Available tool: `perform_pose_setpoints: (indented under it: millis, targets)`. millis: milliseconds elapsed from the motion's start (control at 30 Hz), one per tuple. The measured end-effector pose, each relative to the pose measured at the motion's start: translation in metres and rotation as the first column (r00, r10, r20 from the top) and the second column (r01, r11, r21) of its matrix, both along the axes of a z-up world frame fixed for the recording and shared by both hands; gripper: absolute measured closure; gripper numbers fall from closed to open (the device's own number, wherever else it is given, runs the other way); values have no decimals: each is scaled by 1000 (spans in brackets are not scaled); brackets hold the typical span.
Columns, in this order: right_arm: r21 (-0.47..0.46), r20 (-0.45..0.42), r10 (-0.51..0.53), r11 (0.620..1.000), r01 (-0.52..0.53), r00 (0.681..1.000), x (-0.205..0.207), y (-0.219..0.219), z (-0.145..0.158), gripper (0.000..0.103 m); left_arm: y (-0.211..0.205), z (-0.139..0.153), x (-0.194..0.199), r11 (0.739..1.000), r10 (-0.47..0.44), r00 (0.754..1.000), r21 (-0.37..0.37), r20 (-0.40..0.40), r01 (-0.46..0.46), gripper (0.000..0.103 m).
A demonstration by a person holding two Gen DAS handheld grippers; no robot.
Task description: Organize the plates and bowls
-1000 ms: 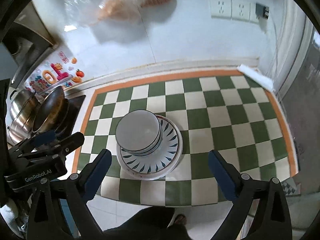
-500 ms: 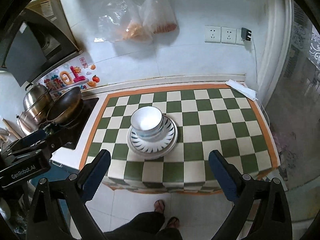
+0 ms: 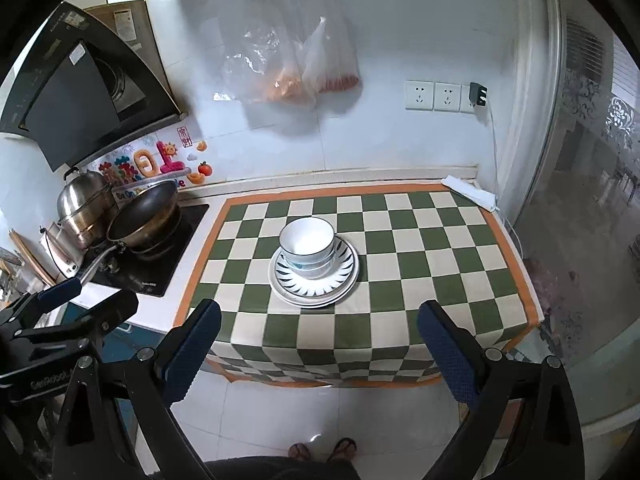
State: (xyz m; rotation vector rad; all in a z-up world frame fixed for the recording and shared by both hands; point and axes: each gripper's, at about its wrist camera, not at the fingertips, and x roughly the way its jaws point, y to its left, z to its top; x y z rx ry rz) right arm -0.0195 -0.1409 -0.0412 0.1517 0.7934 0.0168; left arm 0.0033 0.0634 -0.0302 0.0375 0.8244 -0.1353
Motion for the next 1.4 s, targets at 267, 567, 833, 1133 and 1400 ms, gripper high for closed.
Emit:
perform_pose_setpoints:
  millis: [267, 567, 833, 1133, 1400]
  targets:
    - [-7, 7, -9, 1000, 9, 1000, -14, 20, 1, 2, 19, 3, -12, 1000, 2, 1000, 4, 12, -2, 0]
    - [-20, 8, -9, 1000, 9, 1000, -20, 28, 0, 2, 30, 1, -21, 1000, 7, 1000, -4, 8, -7, 0]
    - [-21, 1, -8, 1000, 8, 1000, -24, 34, -1, 2, 35, 1, -24, 1000, 8, 1000, -14, 4, -8, 0]
    - [-28, -5, -14, 1000, 14, 1000, -20, 31, -1, 2, 38, 0, -22, 1000, 7, 1000, -22, -6, -7, 0]
    - [-25, -11, -10, 1000, 10, 1000, -15, 30, -3, 2, 35, -5, -18, 999, 21, 1000, -26, -19, -21, 0]
